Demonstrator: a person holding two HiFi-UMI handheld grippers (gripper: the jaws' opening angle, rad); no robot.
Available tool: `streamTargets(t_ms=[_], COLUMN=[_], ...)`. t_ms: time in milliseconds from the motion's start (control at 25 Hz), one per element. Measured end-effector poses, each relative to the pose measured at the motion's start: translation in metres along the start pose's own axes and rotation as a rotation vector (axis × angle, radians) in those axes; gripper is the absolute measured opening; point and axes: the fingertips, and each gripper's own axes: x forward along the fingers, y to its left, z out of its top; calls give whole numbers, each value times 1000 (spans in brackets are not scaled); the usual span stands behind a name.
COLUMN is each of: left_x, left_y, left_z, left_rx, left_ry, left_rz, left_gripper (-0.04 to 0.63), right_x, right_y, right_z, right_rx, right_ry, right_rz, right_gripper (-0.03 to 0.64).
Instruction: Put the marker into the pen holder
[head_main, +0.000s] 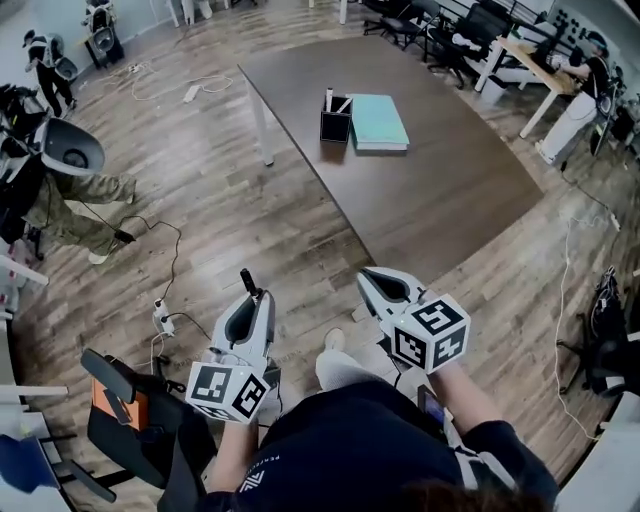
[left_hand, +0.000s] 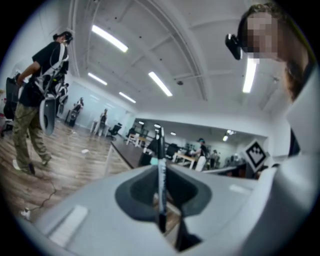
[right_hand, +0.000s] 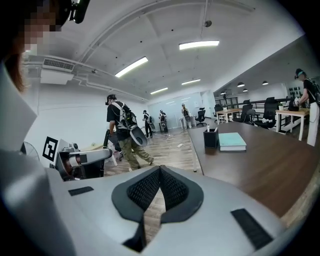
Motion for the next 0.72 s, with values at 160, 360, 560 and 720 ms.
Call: streamTargets(t_ms=[160,360,560,720], left_x=[50,110,162,189], left_y=[9,9,-3,-4], left_z=[20,30,35,34], left_rx=[-4,-8,20,7], left_ry=[-12,-10,-15,-1], left_rz=[-38,-90,-149,-187], left_gripper=[48,48,48,48], right_x=[26,40,52,61], right_y=[-25,-60,-90,-104], right_z=[26,45,46,51], right_rx=[-19,-22,7,20], right_ry=[-7,-27,-34,-42], right_rz=[1,-30,-48,-61], right_gripper=[0,0,0,0])
